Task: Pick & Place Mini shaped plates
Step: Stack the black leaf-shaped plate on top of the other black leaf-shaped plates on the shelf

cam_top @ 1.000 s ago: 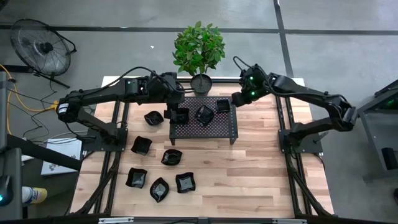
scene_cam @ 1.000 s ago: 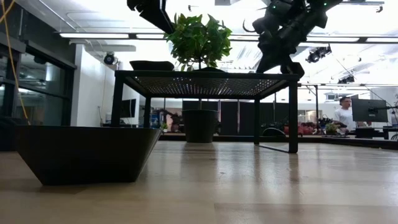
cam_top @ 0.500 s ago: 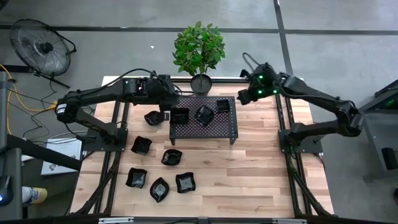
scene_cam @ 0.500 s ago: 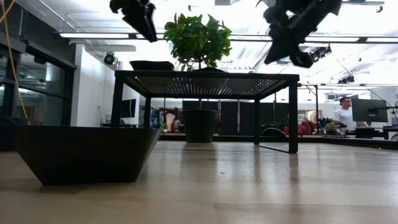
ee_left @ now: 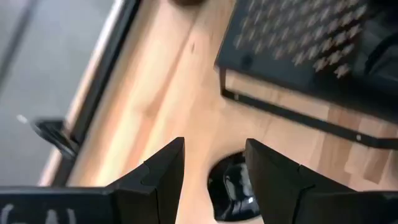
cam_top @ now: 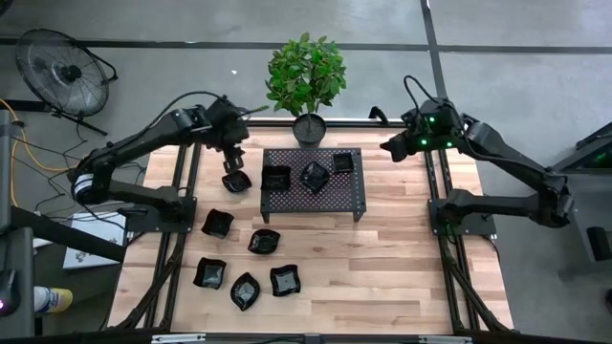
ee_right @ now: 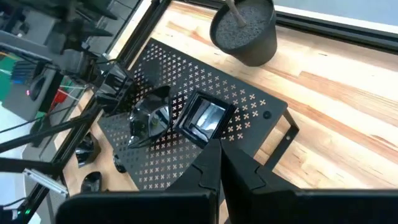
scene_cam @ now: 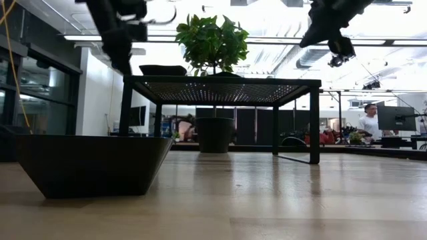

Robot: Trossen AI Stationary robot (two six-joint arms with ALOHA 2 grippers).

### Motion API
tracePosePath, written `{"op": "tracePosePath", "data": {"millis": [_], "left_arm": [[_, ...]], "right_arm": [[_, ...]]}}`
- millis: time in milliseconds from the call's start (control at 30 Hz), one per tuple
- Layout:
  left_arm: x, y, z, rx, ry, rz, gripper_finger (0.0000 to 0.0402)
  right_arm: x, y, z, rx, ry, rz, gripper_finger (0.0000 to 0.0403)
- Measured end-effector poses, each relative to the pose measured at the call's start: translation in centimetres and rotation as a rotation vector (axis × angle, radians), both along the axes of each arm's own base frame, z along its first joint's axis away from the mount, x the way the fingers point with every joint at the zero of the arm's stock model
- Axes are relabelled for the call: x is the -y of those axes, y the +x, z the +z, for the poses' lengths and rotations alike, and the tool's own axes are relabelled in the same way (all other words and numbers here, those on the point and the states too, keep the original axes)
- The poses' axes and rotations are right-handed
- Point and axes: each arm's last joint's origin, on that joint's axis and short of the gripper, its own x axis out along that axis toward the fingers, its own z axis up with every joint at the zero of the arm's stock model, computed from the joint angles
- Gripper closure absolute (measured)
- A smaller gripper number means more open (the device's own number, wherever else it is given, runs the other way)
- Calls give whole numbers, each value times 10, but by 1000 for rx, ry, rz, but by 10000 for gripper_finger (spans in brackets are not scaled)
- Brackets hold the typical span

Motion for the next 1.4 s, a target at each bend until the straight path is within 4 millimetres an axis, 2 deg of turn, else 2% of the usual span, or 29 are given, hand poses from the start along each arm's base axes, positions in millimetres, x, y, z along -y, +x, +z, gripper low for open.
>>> {"op": "tracePosePath", "data": {"millis": [100,367,467,833,1400], "left_arm": [[-12,-9,-19,-8,-92,52,236],[-41,-24,-85,-86,-385,171,236],[-49,-27,-99,-125,-433,207,236],[-63,-21,-134,-281,-505,215,236],[-72,-14,-160,-337,-539,150,236]], "right_arm": [[-3,-4,1,-2,-8,11,403],[-8,-7,4,31,-23,130,403],[-10,-7,4,31,-38,180,403],[-12,-8,2,23,-62,271,403],[-14,-9,0,14,-25,295,403]]}}
